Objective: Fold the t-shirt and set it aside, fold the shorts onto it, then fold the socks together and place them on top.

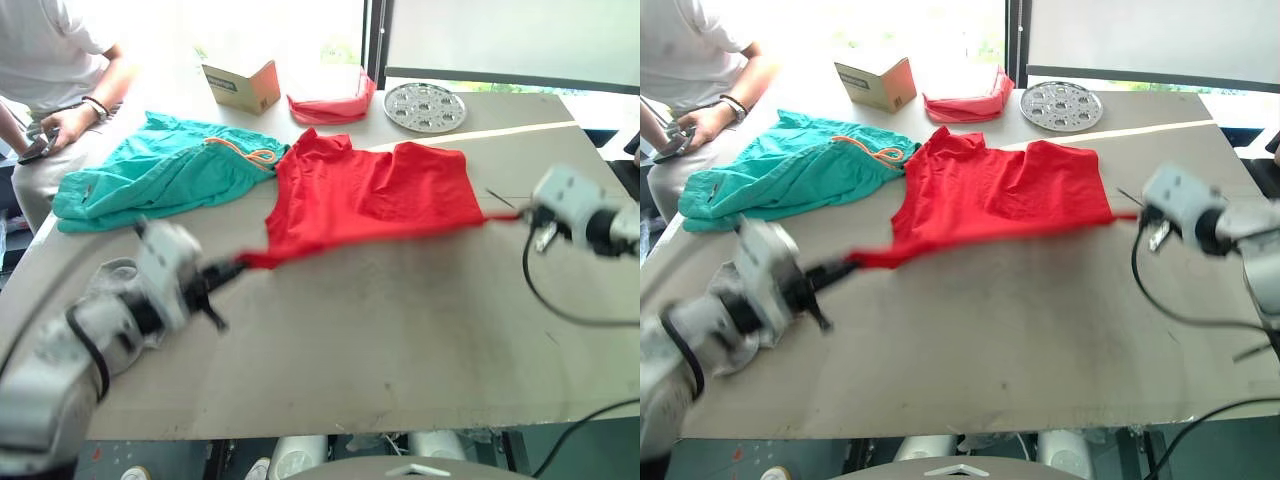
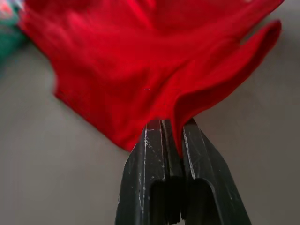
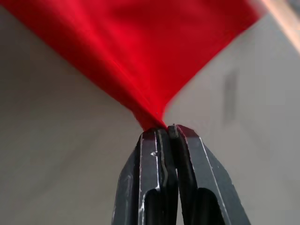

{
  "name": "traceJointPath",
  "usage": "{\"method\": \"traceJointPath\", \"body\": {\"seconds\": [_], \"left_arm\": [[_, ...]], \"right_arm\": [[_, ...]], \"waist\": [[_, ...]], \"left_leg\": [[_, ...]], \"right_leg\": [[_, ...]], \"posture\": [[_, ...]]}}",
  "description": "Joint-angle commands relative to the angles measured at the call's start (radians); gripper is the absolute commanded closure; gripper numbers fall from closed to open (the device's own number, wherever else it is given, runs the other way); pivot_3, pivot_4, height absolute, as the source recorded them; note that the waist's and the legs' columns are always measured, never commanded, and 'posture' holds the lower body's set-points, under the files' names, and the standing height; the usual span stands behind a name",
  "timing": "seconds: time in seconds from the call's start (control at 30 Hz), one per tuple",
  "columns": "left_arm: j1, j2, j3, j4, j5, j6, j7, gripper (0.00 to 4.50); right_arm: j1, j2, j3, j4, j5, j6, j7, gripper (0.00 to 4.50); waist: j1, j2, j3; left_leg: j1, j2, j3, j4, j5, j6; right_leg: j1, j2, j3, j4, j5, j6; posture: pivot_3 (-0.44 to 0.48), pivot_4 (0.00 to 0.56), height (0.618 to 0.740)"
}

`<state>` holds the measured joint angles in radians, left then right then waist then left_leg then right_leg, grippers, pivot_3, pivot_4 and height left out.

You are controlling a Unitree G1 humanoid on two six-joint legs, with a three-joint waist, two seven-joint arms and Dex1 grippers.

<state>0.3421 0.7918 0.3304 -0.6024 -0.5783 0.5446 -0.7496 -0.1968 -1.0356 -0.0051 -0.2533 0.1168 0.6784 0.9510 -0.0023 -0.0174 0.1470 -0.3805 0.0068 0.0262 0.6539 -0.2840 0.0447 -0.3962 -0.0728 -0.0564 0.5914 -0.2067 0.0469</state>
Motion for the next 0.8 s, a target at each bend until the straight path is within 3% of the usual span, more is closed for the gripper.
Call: {"method": "traceJointPath", "body": {"seconds": [0.03,0.2,0.3,0.47,0.53,0.67,0.8], "left_arm": [[0.079,0.012,0.04,-0.09,-0.001,-0.052,-0.07,4.5],[0.178,0.027,0.058,-0.122,-0.029,-0.058,-0.163,4.5],[0.223,0.049,0.094,-0.145,-0.118,0.007,-0.217,4.5],[0.297,0.149,0.246,-0.128,-0.26,0.113,-0.375,4.5],[0.238,0.163,0.272,-0.093,-0.296,0.14,-0.351,4.5],[0.05,0.192,0.217,0.001,-0.289,0.186,-0.269,4.5],[-0.173,0.232,0.026,0.116,-0.179,0.217,-0.197,4.5]], "right_arm": [[0.176,-0.121,-0.164,-0.144,0.043,0.02,0.105,4.41],[0.356,-0.155,-0.334,-0.219,0.116,0.087,0.187,4.41],[0.445,-0.17,-0.423,-0.215,0.128,0.09,0.252,4.41],[0.513,-0.197,-0.515,-0.188,0.168,0.099,0.351,4.41],[0.482,-0.202,-0.518,-0.162,0.182,0.102,0.345,4.41],[0.384,-0.221,-0.451,-0.119,0.204,0.106,0.323,4.41],[0.171,-0.238,-0.228,-0.055,0.187,0.093,0.294,4.41]], "waist": [[0.01,0.004,-0.001],[0.014,0.002,-0.004],[0.018,0.001,-0.005],[0.018,0.001,-0.005],[0.017,0.001,-0.005],[0.017,0.003,-0.005],[0.015,0.002,-0.006]], "left_leg": [[-0.001,0.0,0.001,0.0,0.0,0.001],[0.002,0.0,0.005,0.001,-0.002,0.004],[0.002,0.0,0.005,0.002,-0.003,0.005],[0.001,0.0,0.006,0.003,-0.004,0.006],[0.002,0.0,0.006,0.003,-0.004,0.007],[0.001,0.0,0.006,0.007,-0.005,0.009],[0.001,0.0,0.007,0.011,-0.006,0.01]], "right_leg": [[-0.001,0.0,0.001,0.0,0.0,0.0],[0.0,0.0,0.006,0.0,-0.001,-0.001],[0.0,0.001,0.005,0.0,-0.001,-0.002],[0.0,0.001,0.005,0.0,-0.002,-0.002],[0.0,0.001,0.005,0.0,-0.003,-0.004],[0.001,0.001,0.006,0.0,-0.003,-0.004],[0.001,0.002,0.007,0.001,-0.003,-0.004]], "posture": [[0.0,0.15,0.74],[0.0,0.15,0.74],[0.0,0.15,0.74],[0.0,0.15,0.74],[0.0,0.15,0.74],[0.0,0.15,0.74],[0.0,0.15,0.74]]}}
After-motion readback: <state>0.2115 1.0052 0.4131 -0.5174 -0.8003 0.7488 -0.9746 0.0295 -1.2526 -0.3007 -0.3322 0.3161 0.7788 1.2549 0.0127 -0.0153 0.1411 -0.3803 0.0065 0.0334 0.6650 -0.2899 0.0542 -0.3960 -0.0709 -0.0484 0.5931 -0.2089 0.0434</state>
